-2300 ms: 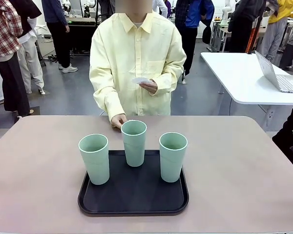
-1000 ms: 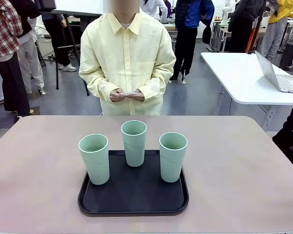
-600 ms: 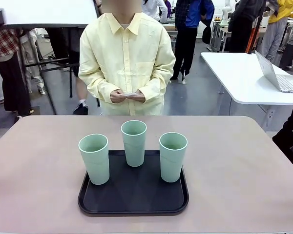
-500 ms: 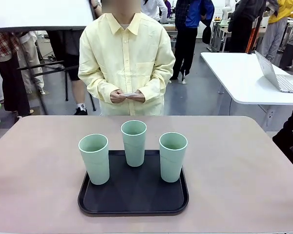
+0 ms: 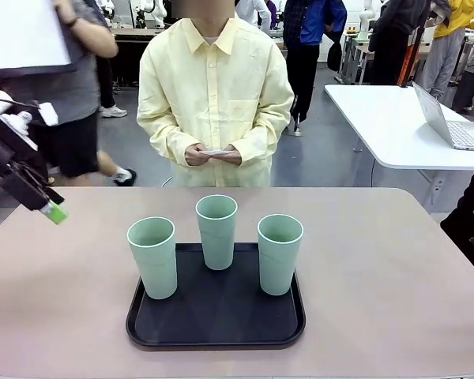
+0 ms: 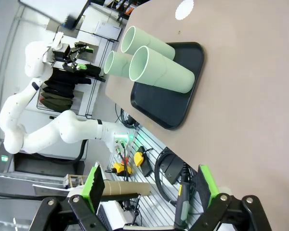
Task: Place coasters on the table and set cups on them.
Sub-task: Pick up one Reusable plastic cup and place it on a coaster set by the human.
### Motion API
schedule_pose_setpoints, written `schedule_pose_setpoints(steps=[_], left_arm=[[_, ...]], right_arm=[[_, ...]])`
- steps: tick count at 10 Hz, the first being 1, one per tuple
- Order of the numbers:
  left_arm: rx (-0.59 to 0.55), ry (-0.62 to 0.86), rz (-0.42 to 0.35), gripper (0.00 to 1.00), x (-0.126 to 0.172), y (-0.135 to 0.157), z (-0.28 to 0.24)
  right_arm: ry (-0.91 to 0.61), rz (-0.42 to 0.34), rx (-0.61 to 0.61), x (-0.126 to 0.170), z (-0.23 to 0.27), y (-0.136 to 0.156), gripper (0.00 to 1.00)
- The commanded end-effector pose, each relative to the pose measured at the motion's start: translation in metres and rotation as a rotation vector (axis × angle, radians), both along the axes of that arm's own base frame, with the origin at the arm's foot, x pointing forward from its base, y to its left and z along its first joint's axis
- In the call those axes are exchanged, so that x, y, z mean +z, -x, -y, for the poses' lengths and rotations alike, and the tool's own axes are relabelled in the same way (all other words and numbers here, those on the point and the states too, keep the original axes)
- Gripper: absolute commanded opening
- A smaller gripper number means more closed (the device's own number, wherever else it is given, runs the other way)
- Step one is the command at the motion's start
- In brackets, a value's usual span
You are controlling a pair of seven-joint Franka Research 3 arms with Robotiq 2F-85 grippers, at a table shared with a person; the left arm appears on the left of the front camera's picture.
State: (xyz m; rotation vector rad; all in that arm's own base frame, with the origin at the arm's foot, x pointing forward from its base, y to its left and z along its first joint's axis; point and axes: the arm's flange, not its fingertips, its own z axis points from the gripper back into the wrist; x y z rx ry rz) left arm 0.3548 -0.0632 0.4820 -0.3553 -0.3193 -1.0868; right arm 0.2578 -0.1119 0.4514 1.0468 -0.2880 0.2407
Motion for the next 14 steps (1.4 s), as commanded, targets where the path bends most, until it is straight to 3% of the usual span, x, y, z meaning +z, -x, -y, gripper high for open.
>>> schedule_pose_setpoints(steps=[1, 5, 6, 10, 11, 13, 14], left_arm=[[-0.13, -0.086, 0.135, 1.0, -0.017, 0.011, 0.013], [-0.217, -0.172, 0.038, 1.0, -0.015, 0.011, 0.023], [-0.208, -0.166, 0.084, 1.0, -0.019, 0.013, 0.032], [-0.219, -0.161, 0.073, 1.0, -0.02, 0.013, 0.03], [-0.342, -0.027, 0.175, 1.0, -0.037, 0.012, 0.018], [-0.581, 0.191, 0.257, 1.0, -0.061, 0.005, 0.002], [-0.646, 0.255, 0.3, 1.0, -0.067, 0.006, -0.007]], right_arm=[[-0.036, 0.025, 0.0, 0.001, 0.0, -0.004, 1.0], [-0.036, 0.025, 0.0, 0.001, 0.0, -0.004, 1.0], [-0.036, 0.025, 0.0, 0.001, 0.0, -0.004, 1.0], [-0.036, 0.025, 0.0, 0.001, 0.0, -0.004, 1.0], [-0.036, 0.025, 0.0, 0.001, 0.0, -0.004, 1.0], [-0.036, 0.025, 0.0, 0.001, 0.0, -0.004, 1.0], [-0.036, 0.025, 0.0, 0.001, 0.0, -0.004, 1.0]])
